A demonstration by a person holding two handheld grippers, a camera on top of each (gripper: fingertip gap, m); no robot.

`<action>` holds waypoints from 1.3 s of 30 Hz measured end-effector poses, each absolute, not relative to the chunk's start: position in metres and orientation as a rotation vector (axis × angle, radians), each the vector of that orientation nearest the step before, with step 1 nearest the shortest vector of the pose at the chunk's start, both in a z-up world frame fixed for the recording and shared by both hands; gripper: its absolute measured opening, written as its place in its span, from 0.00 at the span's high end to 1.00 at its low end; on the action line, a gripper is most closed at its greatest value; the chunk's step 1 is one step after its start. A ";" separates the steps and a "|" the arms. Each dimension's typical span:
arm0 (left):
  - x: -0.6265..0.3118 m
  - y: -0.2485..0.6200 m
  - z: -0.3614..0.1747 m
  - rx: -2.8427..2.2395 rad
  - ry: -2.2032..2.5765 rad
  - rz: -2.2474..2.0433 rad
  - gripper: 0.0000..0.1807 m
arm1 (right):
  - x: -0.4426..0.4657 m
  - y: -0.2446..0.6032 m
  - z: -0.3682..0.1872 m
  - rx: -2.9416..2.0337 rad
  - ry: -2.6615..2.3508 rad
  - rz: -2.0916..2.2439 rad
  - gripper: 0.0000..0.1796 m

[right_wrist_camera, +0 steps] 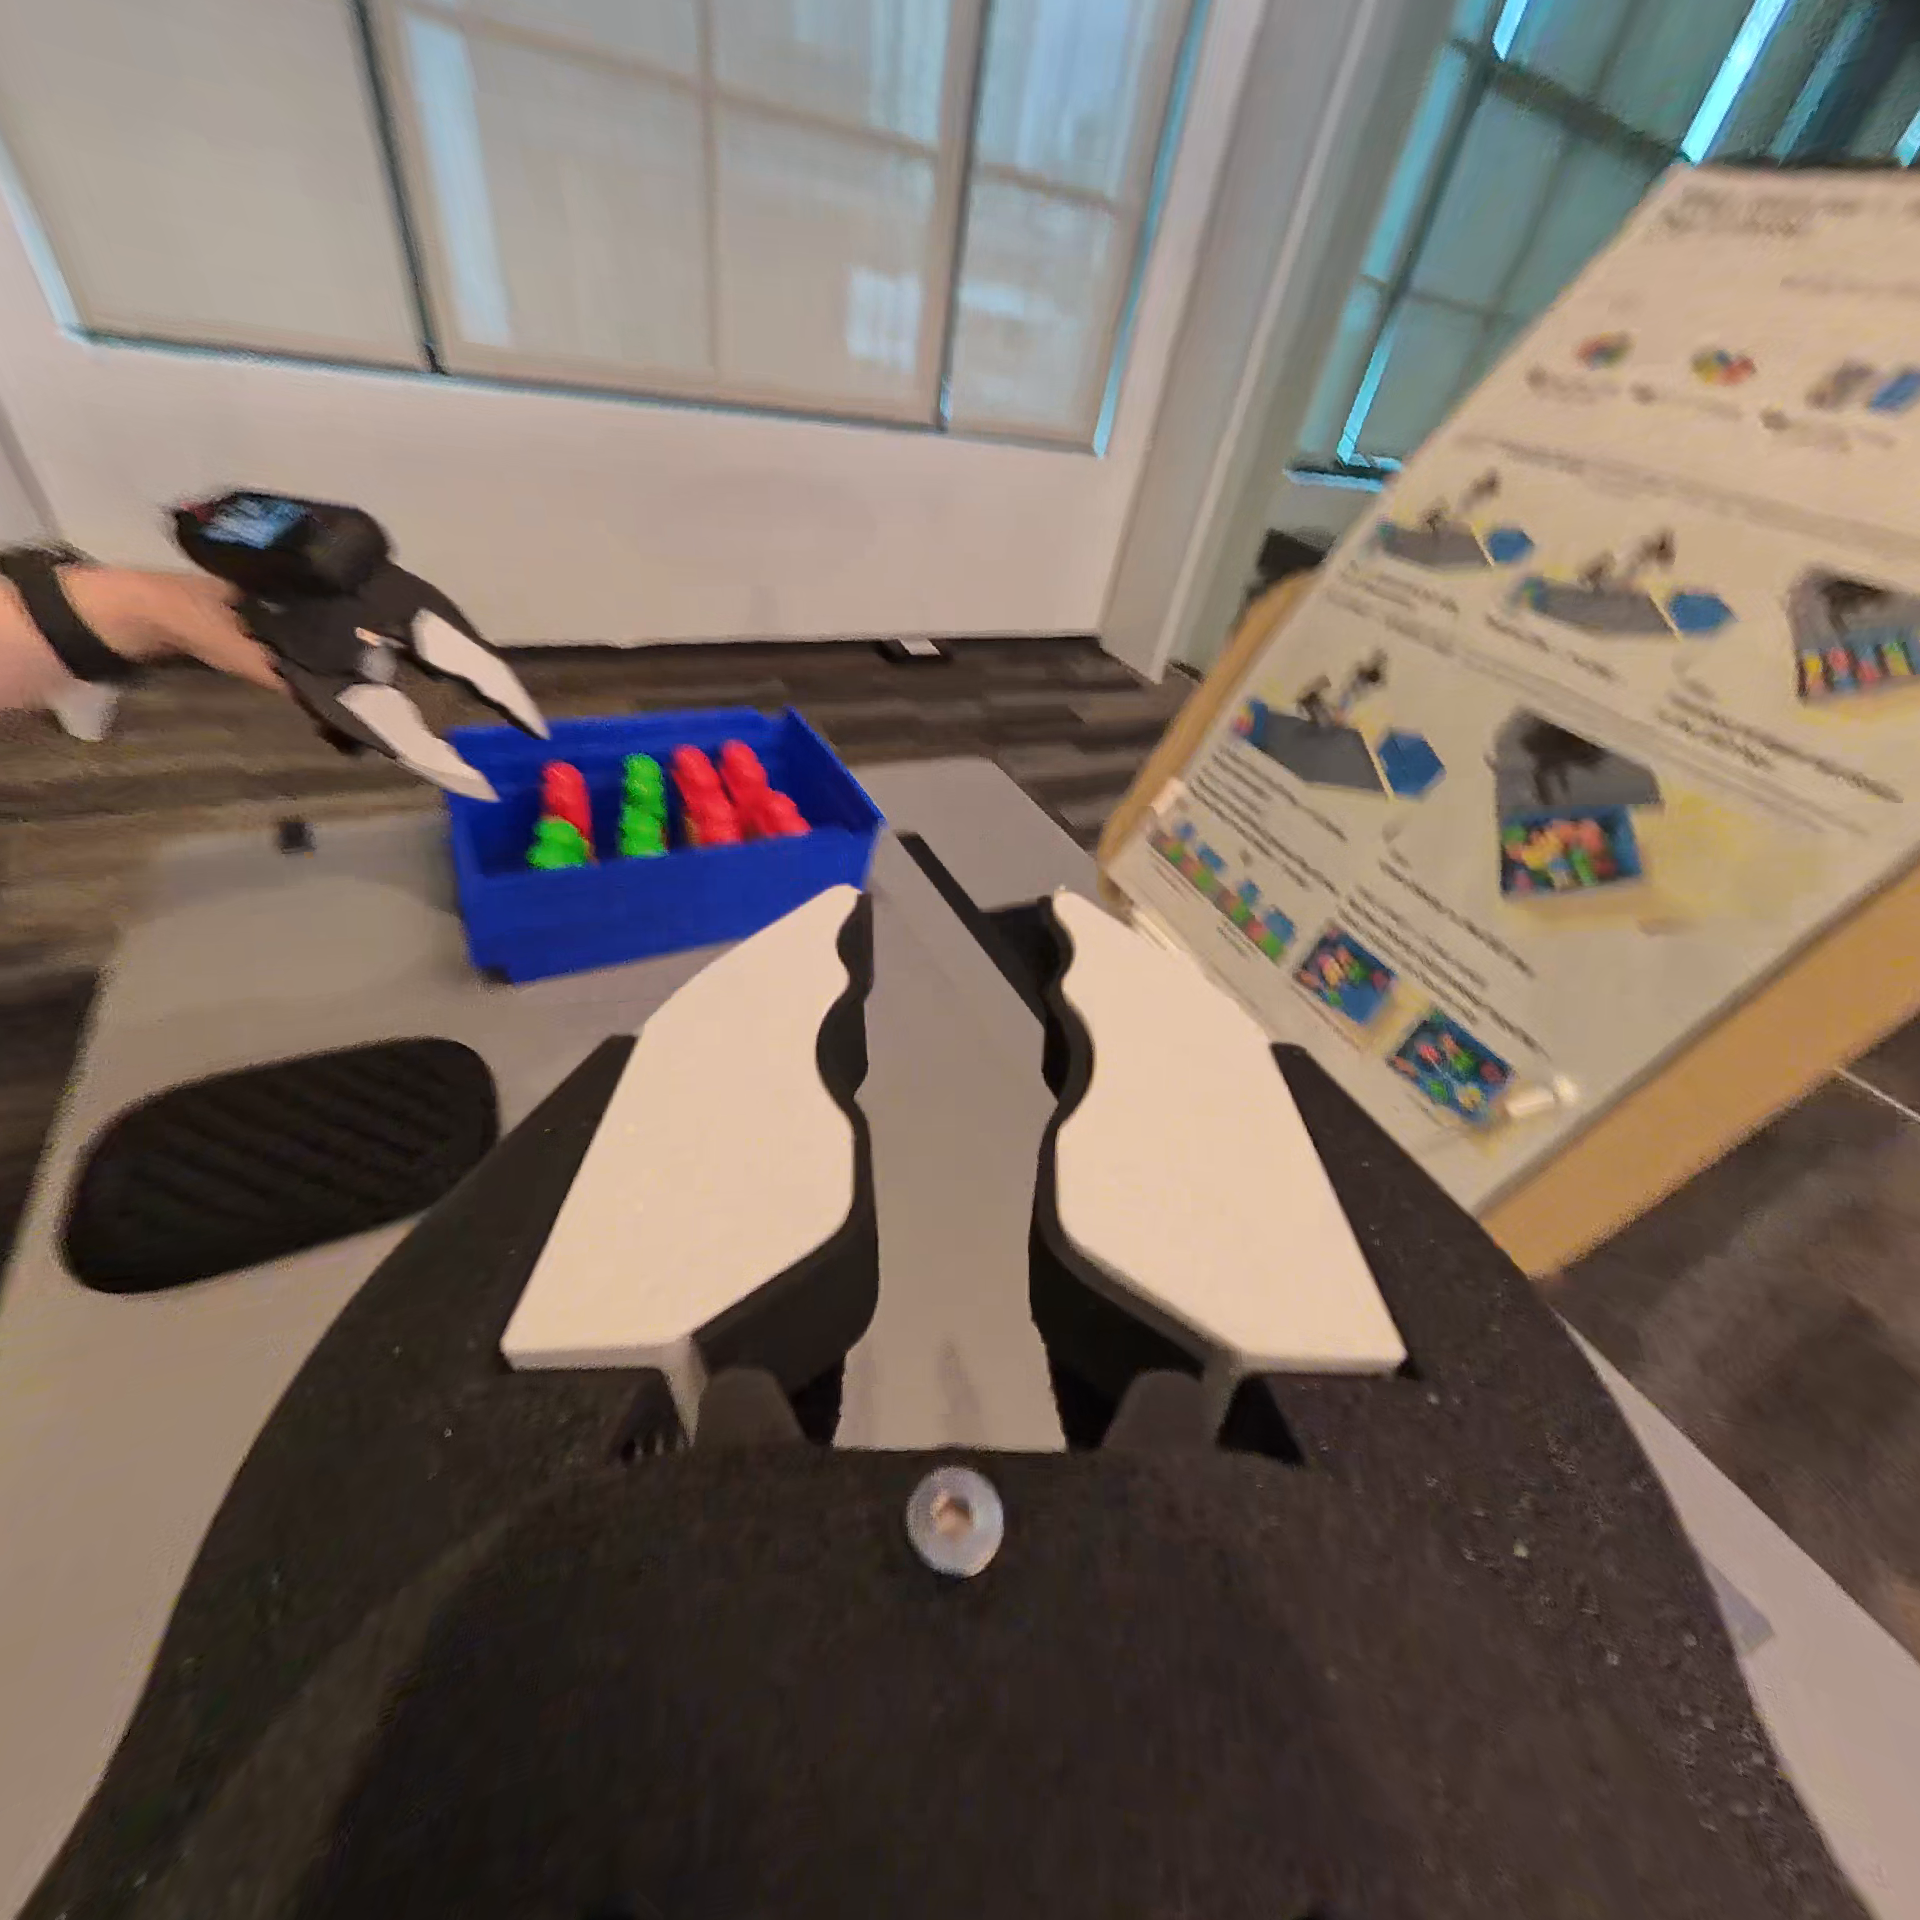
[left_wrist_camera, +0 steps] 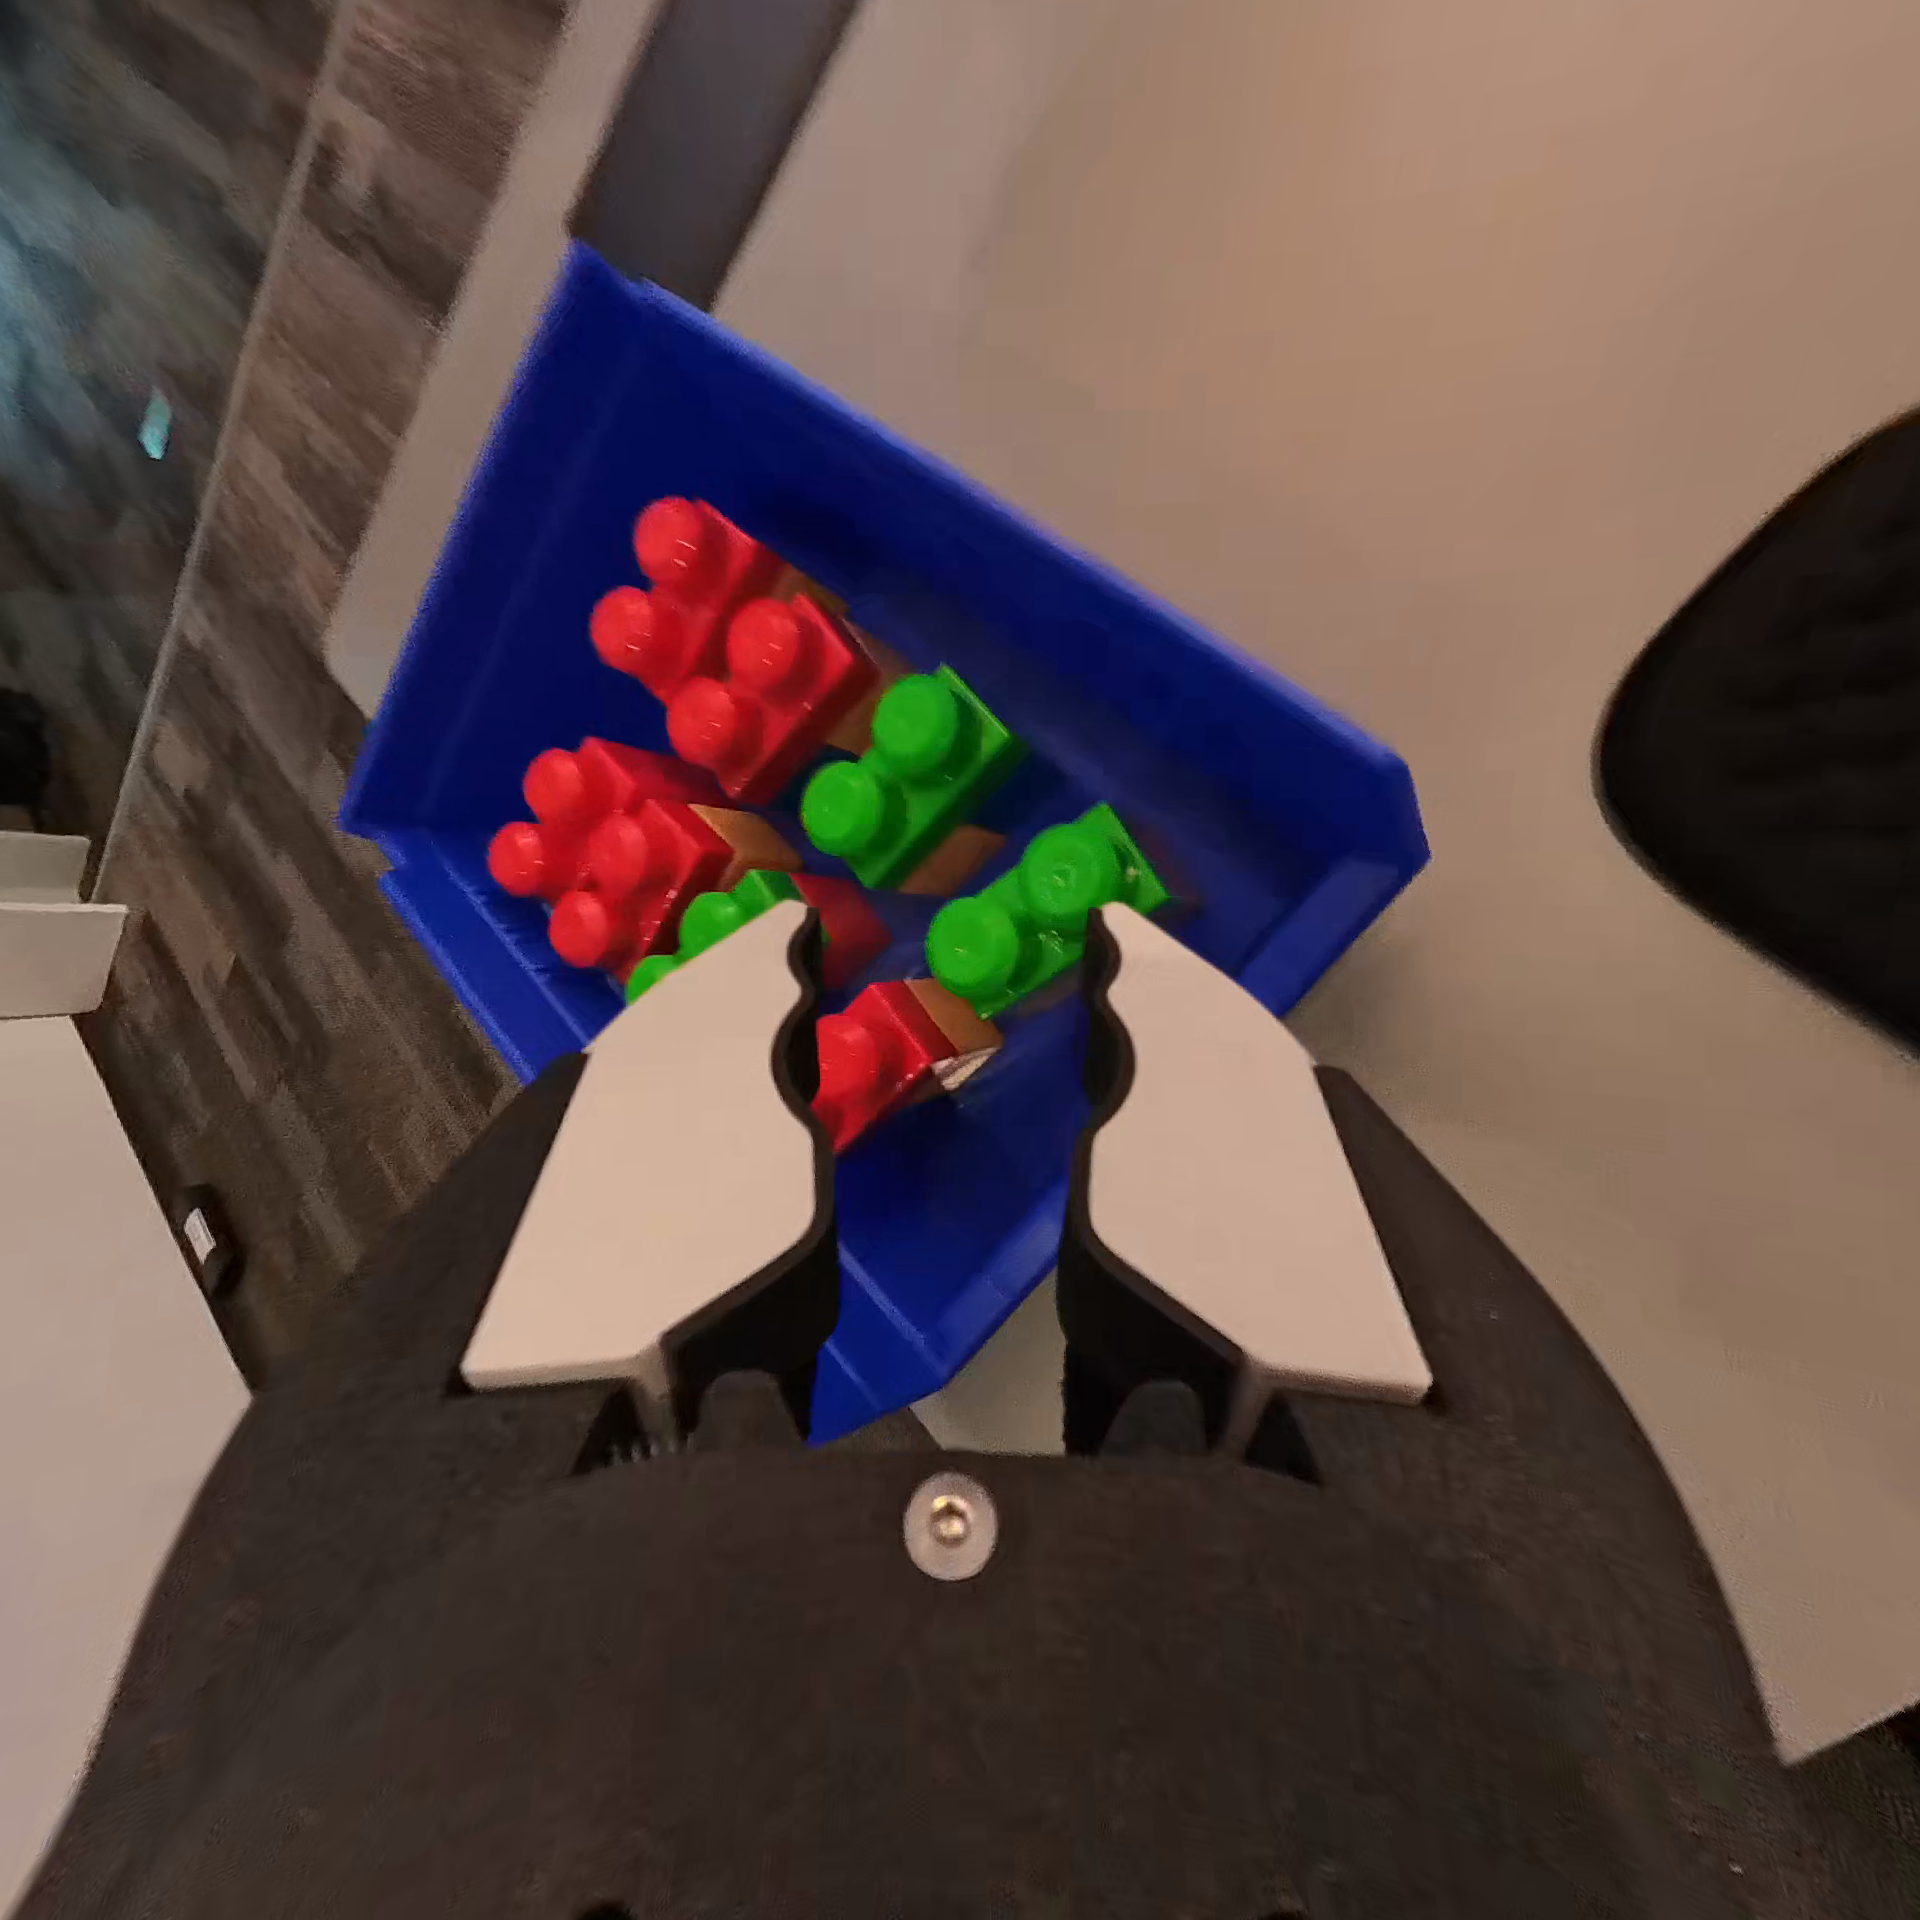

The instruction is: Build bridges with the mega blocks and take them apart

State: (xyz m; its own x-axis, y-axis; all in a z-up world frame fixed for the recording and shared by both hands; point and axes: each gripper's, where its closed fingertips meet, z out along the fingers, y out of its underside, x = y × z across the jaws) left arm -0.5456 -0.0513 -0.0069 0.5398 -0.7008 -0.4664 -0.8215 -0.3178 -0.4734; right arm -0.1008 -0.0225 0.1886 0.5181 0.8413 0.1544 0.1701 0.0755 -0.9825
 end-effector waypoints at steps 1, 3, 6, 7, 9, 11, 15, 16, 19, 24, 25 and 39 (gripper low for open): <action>-0.546 -0.053 -0.016 -2.110 1.269 0.236 0.74 | -0.097 -0.017 0.177 -1.467 -0.927 0.591 0.84; -0.545 -0.055 -0.030 -2.115 1.356 0.258 0.73 | -0.092 -0.010 0.157 -1.518 -0.909 0.551 0.82; -0.537 -0.058 -0.038 -2.094 1.451 0.209 0.75 | -0.087 -0.009 0.129 -1.590 -0.914 0.577 0.81; -0.534 -0.058 -0.039 -2.089 1.471 0.178 0.75 | -0.085 -0.009 0.120 -1.614 -0.913 0.575 0.80; -0.528 -0.059 -0.042 -2.079 1.524 0.128 0.76 | -0.079 -0.010 0.106 -1.649 -0.909 0.567 0.79; -0.525 -0.056 -0.048 -2.075 1.573 0.110 0.75 | -0.075 -0.016 0.094 -1.675 -0.922 0.597 0.79; -0.529 -0.050 -0.067 -2.110 1.666 0.121 0.73 | -0.062 -0.026 0.078 -1.724 -0.913 0.611 0.78; -0.531 -0.049 -0.071 -2.109 1.692 0.142 0.72 | -0.059 -0.028 0.076 -1.732 -0.909 0.602 0.77; -0.537 -0.048 -0.082 -2.128 1.771 0.174 0.72 | -0.050 -0.036 0.071 -1.745 -0.901 0.588 0.76; -0.545 -0.044 -0.100 -2.150 1.842 0.218 0.72 | -0.043 -0.042 0.061 -1.750 -0.882 0.580 0.75; -0.544 -0.043 -0.104 -2.156 1.845 0.209 0.72 | -0.041 -0.042 0.058 -1.759 -0.879 0.574 0.75; -0.542 -0.033 -0.120 -2.147 1.843 0.209 0.73 | -0.038 -0.035 0.027 -1.829 -0.860 0.561 0.73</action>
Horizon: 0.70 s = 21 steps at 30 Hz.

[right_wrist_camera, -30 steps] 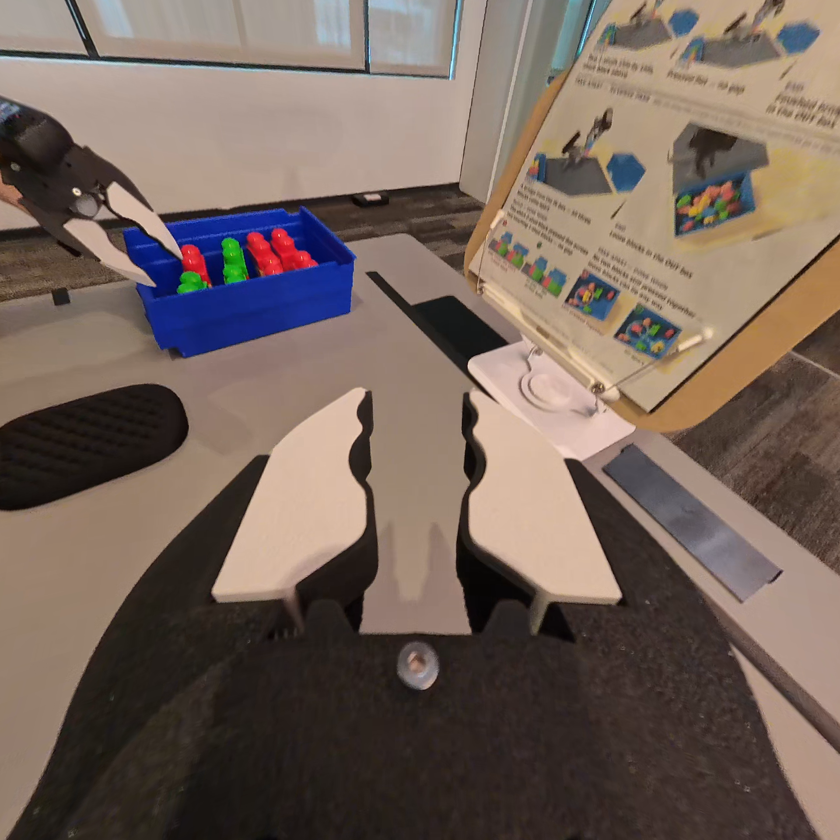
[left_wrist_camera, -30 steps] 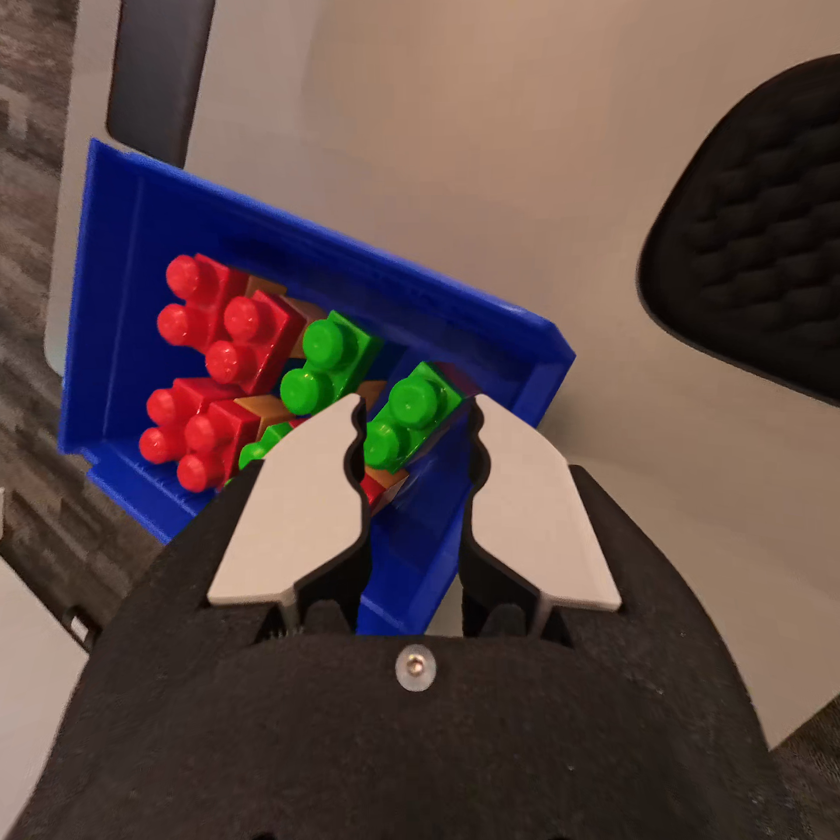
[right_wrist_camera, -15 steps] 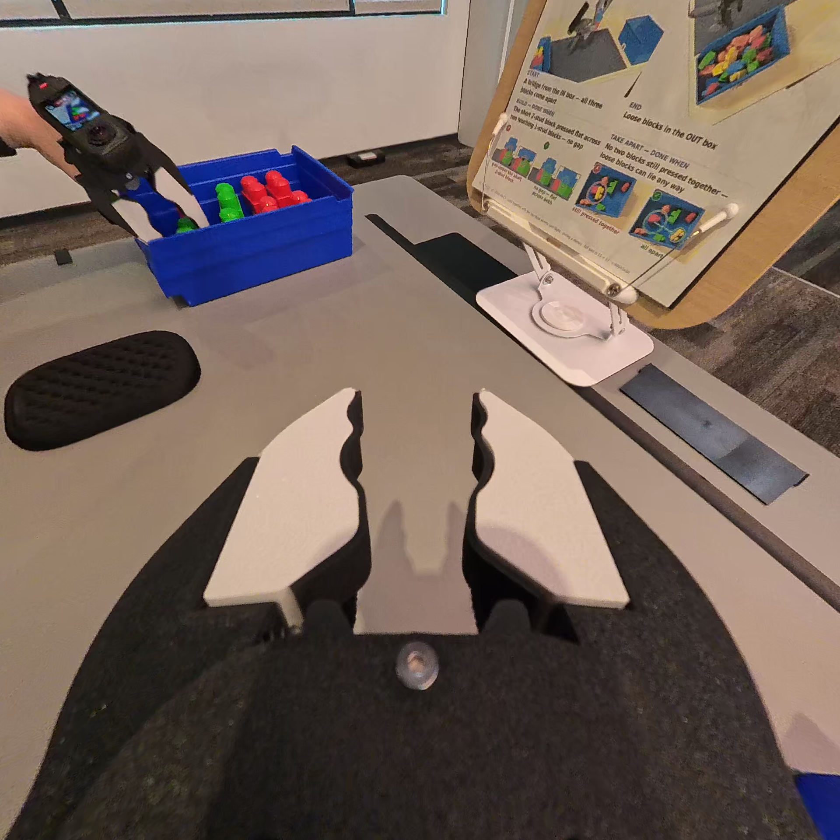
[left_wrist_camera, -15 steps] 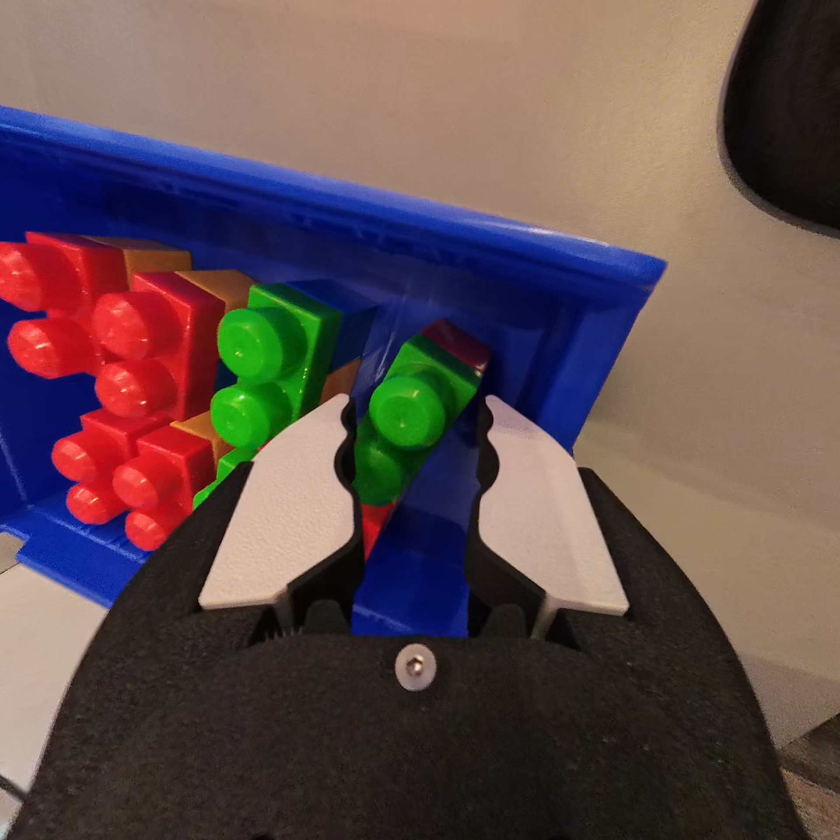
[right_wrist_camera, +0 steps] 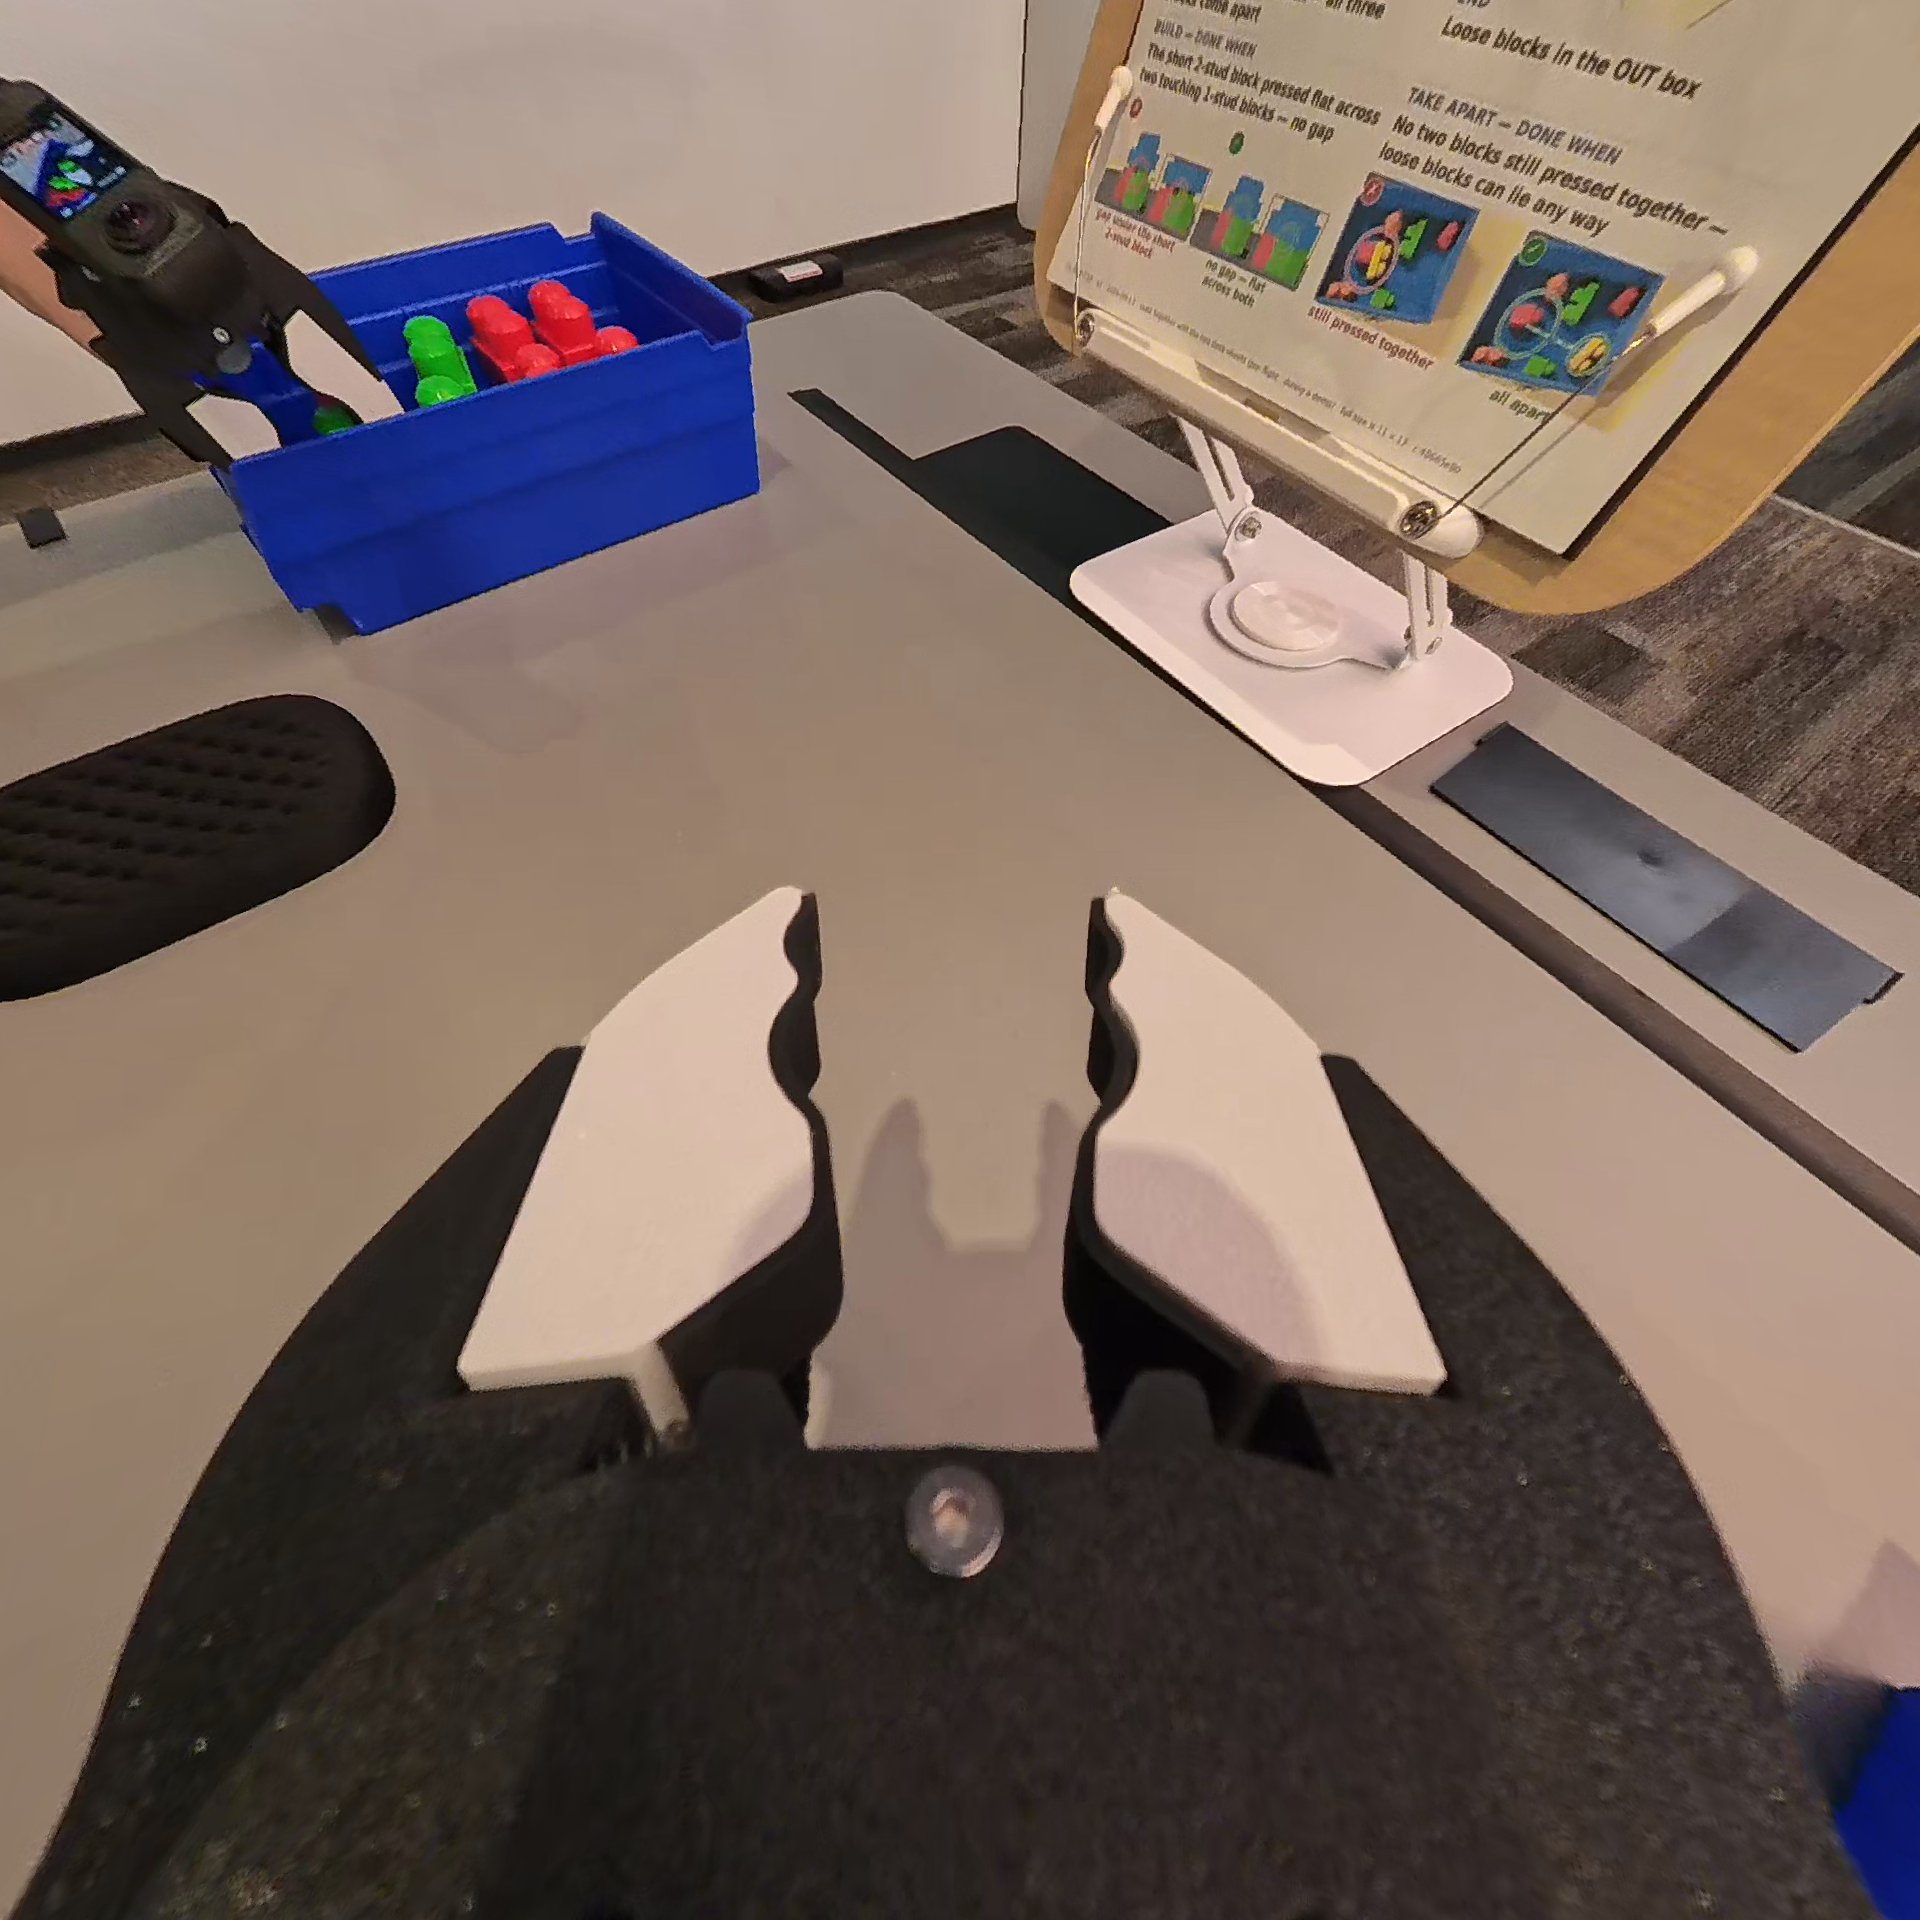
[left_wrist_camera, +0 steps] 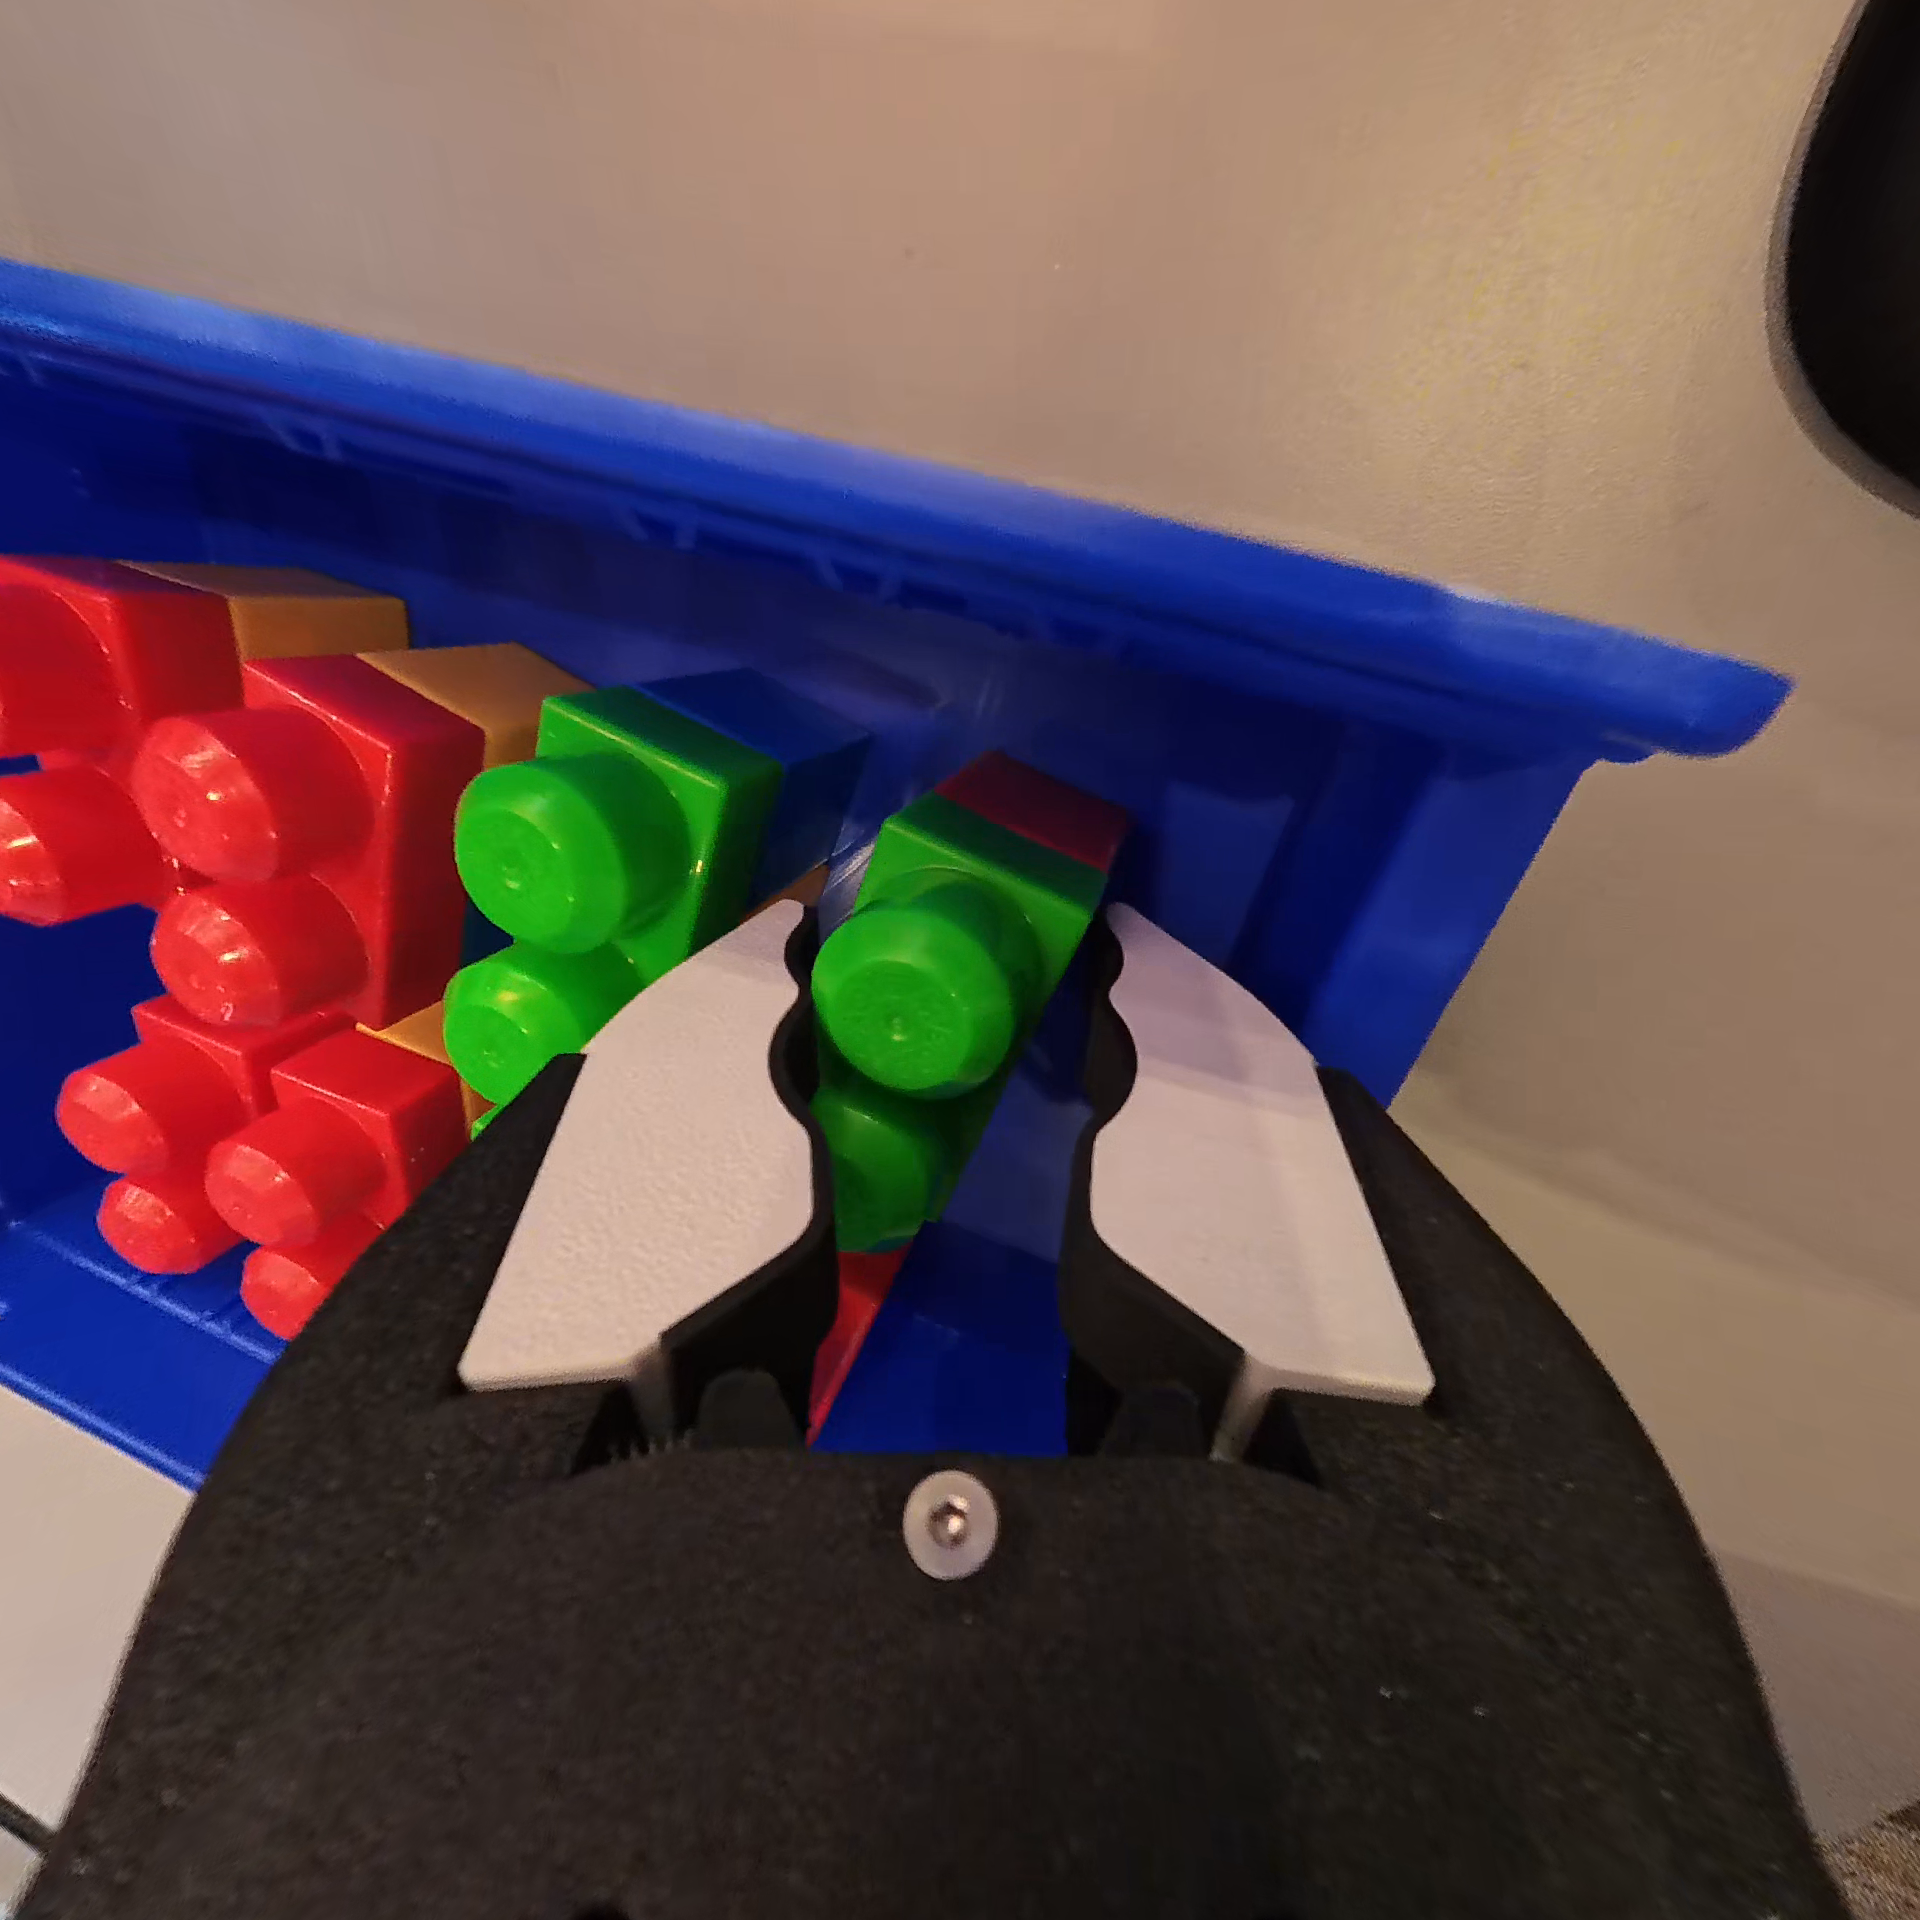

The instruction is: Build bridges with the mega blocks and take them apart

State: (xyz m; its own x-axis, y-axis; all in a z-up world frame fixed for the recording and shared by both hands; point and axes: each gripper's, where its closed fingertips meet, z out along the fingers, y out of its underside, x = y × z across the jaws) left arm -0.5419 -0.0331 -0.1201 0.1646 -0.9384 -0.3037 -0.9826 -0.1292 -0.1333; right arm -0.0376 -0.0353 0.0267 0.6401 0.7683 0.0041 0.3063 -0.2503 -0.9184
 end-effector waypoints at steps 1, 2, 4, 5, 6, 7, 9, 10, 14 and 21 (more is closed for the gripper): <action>-0.542 -0.033 -0.120 -2.146 1.843 0.213 0.73 | -0.037 -0.035 0.025 -1.835 -0.862 0.554 0.73; -0.542 -0.033 -0.121 -2.149 1.842 0.217 0.73 | -0.037 -0.034 0.023 -1.842 -0.865 0.544 0.73; -0.545 -0.034 -0.125 -2.171 1.855 0.240 0.73 | -0.035 -0.033 0.017 -1.862 -0.869 0.509 0.73; -0.548 -0.035 -0.129 -2.176 1.873 0.268 0.73 | -0.034 -0.032 0.014 -1.874 -0.873 0.487 0.73; -0.549 -0.034 -0.131 -2.163 1.888 0.294 0.73 | -0.032 -0.032 0.010 -1.888 -0.875 0.462 0.73; -0.547 -0.033 -0.130 -2.149 1.893 0.295 0.74 | -0.030 -0.030 0.006 -1.903 -0.873 0.433 0.73; -0.542 -0.031 -0.127 -2.155 1.859 0.271 0.78 | -0.025 -0.027 -0.001 -1.933 -0.862 0.372 0.73; -0.541 -0.030 -0.125 -2.163 1.842 0.264 0.78 | -0.020 -0.023 -0.005 -1.951 -0.837 0.318 0.73; -0.537 -0.024 -0.117 -2.163 1.763 0.253 0.78 | 0.000 -0.003 -0.009 -1.968 -0.675 0.083 0.74; -0.532 -0.022 -0.093 -2.149 1.627 0.218 0.78 | 0.035 0.019 0.011 -1.821 -0.238 -0.165 0.75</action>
